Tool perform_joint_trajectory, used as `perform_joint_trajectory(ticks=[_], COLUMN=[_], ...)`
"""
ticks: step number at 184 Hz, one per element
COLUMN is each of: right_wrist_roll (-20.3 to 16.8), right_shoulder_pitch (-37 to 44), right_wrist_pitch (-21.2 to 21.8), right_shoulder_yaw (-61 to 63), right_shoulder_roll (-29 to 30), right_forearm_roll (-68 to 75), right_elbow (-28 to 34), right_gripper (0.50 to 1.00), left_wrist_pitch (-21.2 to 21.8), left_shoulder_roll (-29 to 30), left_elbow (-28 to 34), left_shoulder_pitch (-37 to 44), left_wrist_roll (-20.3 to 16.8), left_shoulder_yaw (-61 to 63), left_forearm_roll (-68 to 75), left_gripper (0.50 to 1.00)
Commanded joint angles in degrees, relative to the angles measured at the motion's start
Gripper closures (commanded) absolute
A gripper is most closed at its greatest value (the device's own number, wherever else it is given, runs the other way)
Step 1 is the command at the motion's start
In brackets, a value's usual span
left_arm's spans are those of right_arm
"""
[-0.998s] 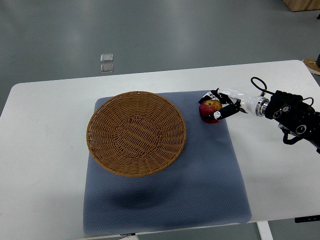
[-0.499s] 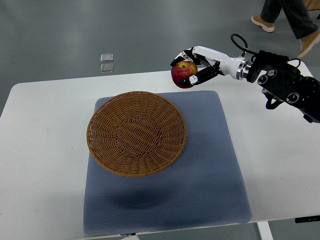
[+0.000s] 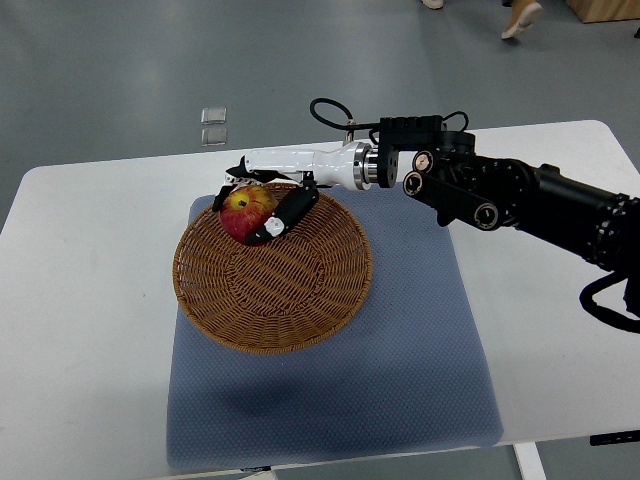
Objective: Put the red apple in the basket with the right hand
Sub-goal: 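Lower the apple into the wicker basket and open the right hand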
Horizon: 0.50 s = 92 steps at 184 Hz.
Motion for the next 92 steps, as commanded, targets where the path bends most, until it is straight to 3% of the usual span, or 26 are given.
perform_joint_trajectory(ticks=[1, 75, 81, 92], right_wrist_roll=[0.08, -0.1, -0.45, -0.54], right_shoulder_pitch=[-0.45, -3.08, -3.52, -3.96], right_wrist_pitch=[0.0, -1.59, -2.29, -2.9], right_shoulder_yaw=[-1.05, -5.18, -5.09, -5.0], right_shoulder_roll=[0.7, 0.7, 0.7, 0.7], right_forearm_roll=[-1.83, -3.23, -3.23, -3.14], right_elbow=[-0.06, -3.22, -3.31, -3.4], right_gripper=[0.934, 0.901, 0.863, 0.84], left_wrist_pitch=[0.0, -0.09, -0.09, -0.09], left_shoulder_roll=[0.0, 0.0, 0.0, 0.0], left_elbow=[0.07, -0.11, -0.2, -0.2], left_shoulder_pitch=[0.0, 0.0, -0.09, -0.09], left_wrist_roll=[0.0, 0.0, 0.0, 0.0], left_shoulder_yaw=[0.02, 0.02, -0.06, -0.06], left_forearm_roll=[0.0, 0.0, 0.0, 0.0], left_gripper=[0.5, 0.5, 0.5, 0.5])
